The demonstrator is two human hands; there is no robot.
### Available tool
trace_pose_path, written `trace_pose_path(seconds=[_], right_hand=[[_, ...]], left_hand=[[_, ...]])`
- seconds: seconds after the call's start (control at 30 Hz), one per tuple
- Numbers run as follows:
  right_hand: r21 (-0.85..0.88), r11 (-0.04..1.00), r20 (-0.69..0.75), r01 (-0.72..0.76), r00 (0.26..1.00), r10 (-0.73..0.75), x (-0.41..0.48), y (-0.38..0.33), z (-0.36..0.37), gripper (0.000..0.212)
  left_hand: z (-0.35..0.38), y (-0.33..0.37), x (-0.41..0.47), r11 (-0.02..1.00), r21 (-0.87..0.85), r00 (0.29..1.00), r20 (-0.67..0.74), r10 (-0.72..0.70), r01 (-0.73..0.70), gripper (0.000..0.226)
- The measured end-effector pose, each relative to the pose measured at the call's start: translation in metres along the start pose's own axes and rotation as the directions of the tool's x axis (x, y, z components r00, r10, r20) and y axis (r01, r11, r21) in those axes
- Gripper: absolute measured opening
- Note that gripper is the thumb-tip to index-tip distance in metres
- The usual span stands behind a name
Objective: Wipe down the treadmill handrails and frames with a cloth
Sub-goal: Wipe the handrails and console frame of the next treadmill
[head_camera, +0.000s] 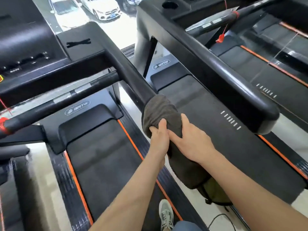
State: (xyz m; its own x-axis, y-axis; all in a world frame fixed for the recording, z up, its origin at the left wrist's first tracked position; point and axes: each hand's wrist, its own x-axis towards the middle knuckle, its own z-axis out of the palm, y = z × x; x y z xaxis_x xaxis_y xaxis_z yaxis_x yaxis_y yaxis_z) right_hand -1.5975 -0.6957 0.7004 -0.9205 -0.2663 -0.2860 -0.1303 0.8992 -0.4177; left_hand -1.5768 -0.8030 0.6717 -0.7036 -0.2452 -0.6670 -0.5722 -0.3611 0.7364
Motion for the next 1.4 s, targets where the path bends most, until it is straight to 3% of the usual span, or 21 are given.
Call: trace_pose_path(seconds=[0.07, 0.17, 0.2, 0.3, 0.37, 0.47, 0.53, 0.6, 0.67, 0.8, 0.87, 0.93, 0.97, 1.03, 1.1, 1.13, 1.2, 1.27, 1.4], right_hand=[[-0.025, 0.999, -0.025, 0.036, 0.999, -0.036, 0.040, -0.024, 0.002, 0.088], [-0.038, 0.993, -0.039, 0.109, 0.993, -0.111, 0.096, -0.062, 0.001, 0.086], [-0.025, 0.990, -0.044, 0.139, 0.989, -0.140, 0.112, -0.072, -0.001, 0.084], [0.048, 0.984, 0.000, 0.173, 0.985, -0.173, 0.140, -0.090, -0.004, 0.076], [0.107, 0.983, 0.052, 0.150, 0.986, -0.156, 0.144, -0.086, -0.003, 0.071], [0.235, 0.965, 0.080, 0.116, 0.987, -0.138, 0.121, -0.061, -0.009, 0.059], [0.320, 0.942, 0.083, 0.098, 0.988, -0.131, 0.087, -0.034, -0.012, 0.047], [0.363, 0.931, 0.096, 0.036, 0.993, -0.076, 0.048, -0.006, -0.015, 0.045], [0.297, 0.953, 0.136, -0.066, 0.990, 0.026, 0.012, 0.014, -0.019, 0.050], [-0.199, 0.979, 0.064, -0.031, 0.997, 0.045, -0.039, 0.032, -0.025, 0.052], [-0.194, 0.980, 0.003, -0.048, 0.999, 0.050, -0.051, 0.042, -0.031, 0.053], [-0.123, 0.988, -0.024, -0.089, 0.996, 0.087, -0.058, 0.053, -0.038, 0.049], [-0.097, 0.990, -0.038, -0.102, 0.994, 0.099, -0.064, 0.057, -0.041, 0.047], [-0.107, 0.989, -0.048, -0.105, 0.994, 0.101, -0.082, 0.063, -0.042, 0.055], [-0.178, 0.982, -0.016, -0.070, 0.998, 0.068, -0.098, 0.071, -0.025, 0.074], [-0.143, 0.989, 0.015, -0.045, 0.999, 0.048, -0.105, 0.075, -0.013, 0.083], [0.111, 0.992, 0.042, -0.055, 0.998, 0.051, -0.112, 0.081, 0.004, 0.090], [0.242, 0.969, -0.009, -0.056, 0.998, 0.060, -0.112, 0.080, 0.012, 0.088], [0.162, 0.987, -0.155, 0.008, 0.988, 0.017, -0.103, 0.071, 0.021, 0.093]], left_hand=[[-0.014, 0.031, 0.023, 1.000, 0.012, 0.999, -0.034, -0.003, 0.004, 0.102], [-0.032, 0.079, 0.054, 0.999, 0.025, 0.994, -0.096, 0.045, -0.043, 0.060], [-0.037, 0.092, 0.066, 0.997, 0.055, 0.991, -0.120, 0.062, -0.055, 0.056], [-0.046, 0.116, 0.075, 0.942, 0.318, 0.956, -0.230, 0.184, -0.105, 0.061], [-0.040, 0.109, 0.061, 0.828, 0.550, 0.926, -0.246, 0.288, -0.111, 0.062], [-0.014, 0.070, 0.032, 0.837, 0.485, 0.891, -0.221, 0.397, -0.253, 0.062], [0.005, 0.041, 0.014, 0.828, 0.434, 0.862, -0.192, 0.470, -0.355, 0.076], [0.018, 0.016, -0.006, 0.777, 0.519, 0.863, -0.138, 0.486, -0.355, 0.091], [0.026, -0.009, -0.031, 0.734, 0.597, 0.883, -0.088, 0.461, -0.324, 0.095], [0.020, -0.044, -0.070, 0.676, 0.682, 0.920, -0.013, 0.393, -0.279, 0.086], [0.007, -0.046, -0.074, 0.673, 0.698, 0.935, -0.012, 0.354, -0.246, 0.067], [-0.005, -0.044, -0.078, 0.647, 0.711, 0.895, -0.055, 0.443, -0.277, 0.046], [-0.008, -0.043, -0.080, 0.592, 0.726, 0.819, -0.068, 0.570, -0.351, 0.038], [-0.007, -0.041, -0.084, 0.361, 0.775, 0.590, 0.019, 0.807, -0.519, 0.031], [0.005, -0.047, -0.078, 0.069, 0.761, 0.426, 0.284, 0.859, -0.646, 0.034], [0.012, -0.053, -0.074, -0.067, 0.740, 0.390, 0.426, 0.816, -0.669, 0.036], [0.021, -0.064, -0.065, -0.233, 0.718, 0.405, 0.595, 0.694, -0.656, 0.041], [0.020, -0.065, -0.057, -0.280, 0.696, 0.415, 0.650, 0.637, -0.661, 0.042], [0.009, -0.052, -0.039, -0.334, 0.674, 0.386, 0.684, 0.619, -0.659, 0.044]])
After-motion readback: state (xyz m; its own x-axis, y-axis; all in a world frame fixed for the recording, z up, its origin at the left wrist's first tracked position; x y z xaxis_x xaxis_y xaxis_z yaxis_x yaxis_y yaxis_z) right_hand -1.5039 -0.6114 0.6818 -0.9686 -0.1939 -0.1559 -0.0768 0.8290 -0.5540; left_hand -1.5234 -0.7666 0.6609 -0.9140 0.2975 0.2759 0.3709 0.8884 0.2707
